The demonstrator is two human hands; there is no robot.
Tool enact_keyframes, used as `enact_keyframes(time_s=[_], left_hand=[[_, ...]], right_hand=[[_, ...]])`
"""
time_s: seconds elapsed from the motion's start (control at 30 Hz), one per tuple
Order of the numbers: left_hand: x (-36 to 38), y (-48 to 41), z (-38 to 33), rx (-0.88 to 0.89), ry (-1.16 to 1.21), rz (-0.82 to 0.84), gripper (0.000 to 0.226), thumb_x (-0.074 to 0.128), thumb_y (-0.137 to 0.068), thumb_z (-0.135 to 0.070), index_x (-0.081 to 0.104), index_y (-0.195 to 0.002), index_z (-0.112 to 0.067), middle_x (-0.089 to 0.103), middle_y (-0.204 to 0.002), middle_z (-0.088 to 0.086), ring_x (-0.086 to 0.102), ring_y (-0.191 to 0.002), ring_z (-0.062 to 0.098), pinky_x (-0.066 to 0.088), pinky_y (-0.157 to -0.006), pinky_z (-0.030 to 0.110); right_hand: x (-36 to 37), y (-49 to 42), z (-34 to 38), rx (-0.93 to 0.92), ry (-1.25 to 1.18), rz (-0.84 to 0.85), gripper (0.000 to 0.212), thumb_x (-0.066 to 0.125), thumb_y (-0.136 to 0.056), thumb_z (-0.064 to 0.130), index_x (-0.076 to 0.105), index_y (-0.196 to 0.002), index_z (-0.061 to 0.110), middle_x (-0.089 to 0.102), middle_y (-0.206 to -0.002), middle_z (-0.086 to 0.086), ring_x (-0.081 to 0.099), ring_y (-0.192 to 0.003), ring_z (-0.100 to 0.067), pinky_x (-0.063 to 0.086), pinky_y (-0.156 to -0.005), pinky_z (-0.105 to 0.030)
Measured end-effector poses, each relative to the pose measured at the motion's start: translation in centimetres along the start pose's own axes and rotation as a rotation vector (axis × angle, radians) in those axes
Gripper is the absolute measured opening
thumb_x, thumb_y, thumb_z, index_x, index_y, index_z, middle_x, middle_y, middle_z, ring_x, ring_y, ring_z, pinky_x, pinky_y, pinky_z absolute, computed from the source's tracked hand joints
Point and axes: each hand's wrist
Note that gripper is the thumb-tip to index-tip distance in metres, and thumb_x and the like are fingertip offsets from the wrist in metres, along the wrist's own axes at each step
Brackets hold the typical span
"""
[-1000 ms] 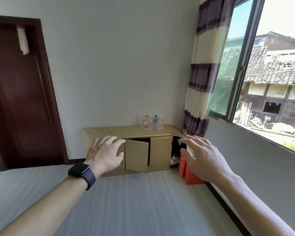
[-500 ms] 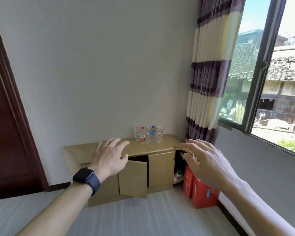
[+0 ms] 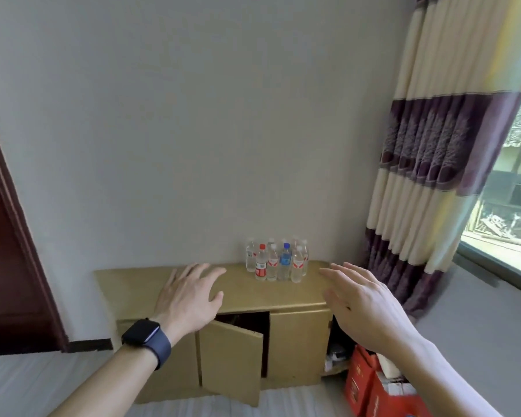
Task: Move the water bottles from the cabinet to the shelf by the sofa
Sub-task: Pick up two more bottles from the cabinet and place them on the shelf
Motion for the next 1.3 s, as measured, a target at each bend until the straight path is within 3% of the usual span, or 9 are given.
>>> enact_keyframes(time_s=[0.5,0.73,0.97,1.1,1.2,1.3], left_hand=[[18.4,-31.0,6.7,0.064,0.091,0.226,0.054,0.043,-0.096,-0.047,0.030,-0.149,-0.041,0.030,-0.157,-0.007,0.030,-0.142,0.020,0.026,-0.115,0.038],[27.7,-40.1,6.3,0.153,0.078,0.426,0.059,0.043,-0.095,-0.042,0.029,-0.151,-0.032,0.030,-0.156,-0.005,0.031,-0.141,0.020,0.029,-0.113,0.037],[36.2,-48.6,4.0,0.165,0.112,0.564,0.059,0.045,-0.095,-0.038,0.027,-0.151,-0.034,0.030,-0.155,-0.003,0.043,-0.132,0.025,0.042,-0.102,0.039],[39.8,-55.0,2.9,0.124,0.116,0.605,0.052,0.046,-0.094,-0.036,0.035,-0.145,-0.032,0.032,-0.153,-0.002,0.048,-0.126,0.027,0.046,-0.095,0.039],[42.2,-60.1,1.9,0.115,0.143,0.549,0.050,0.048,-0.094,-0.035,0.036,-0.142,-0.032,0.038,-0.146,-0.002,0.054,-0.119,0.027,0.051,-0.080,0.038],[44.3,-64.3,0.6,0.109,0.138,0.551,0.046,0.047,-0.094,-0.028,0.037,-0.140,-0.026,0.056,-0.126,0.002,0.061,-0.101,0.027,0.046,-0.065,0.035]], right_hand=[[20.3,-24.0,-9.5,0.200,-0.072,0.146,0.043,0.045,-0.098,0.050,0.044,-0.141,0.046,0.041,-0.147,0.024,0.025,-0.144,-0.004,0.026,-0.116,-0.025],[29.4,-30.1,-13.8,0.306,-0.132,0.282,0.041,0.046,-0.097,0.051,0.046,-0.138,0.045,0.043,-0.144,0.025,0.027,-0.140,-0.001,0.027,-0.112,-0.021],[39.3,-36.9,-20.3,0.356,-0.145,0.477,0.044,0.043,-0.098,0.051,0.042,-0.142,0.043,0.041,-0.149,0.019,0.030,-0.141,-0.010,0.034,-0.110,-0.028],[43.3,-42.3,-24.8,0.412,-0.147,0.564,0.049,0.045,-0.098,0.047,0.038,-0.146,0.038,0.041,-0.151,0.014,0.031,-0.141,-0.011,0.037,-0.107,-0.031],[45.7,-46.8,-28.4,0.476,-0.162,0.618,0.057,0.044,-0.098,0.047,0.028,-0.151,0.033,0.038,-0.152,0.007,0.037,-0.137,-0.019,0.042,-0.101,-0.037],[48.4,-50.9,-31.3,0.548,-0.143,0.648,0.066,0.043,-0.096,0.053,0.014,-0.153,0.040,0.045,-0.144,-0.002,0.051,-0.124,-0.029,0.045,-0.088,-0.040]])
Point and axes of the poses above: each hand's wrist, its own y-axis away from the middle knuckle, its own x-axis out of the palm, z = x × y
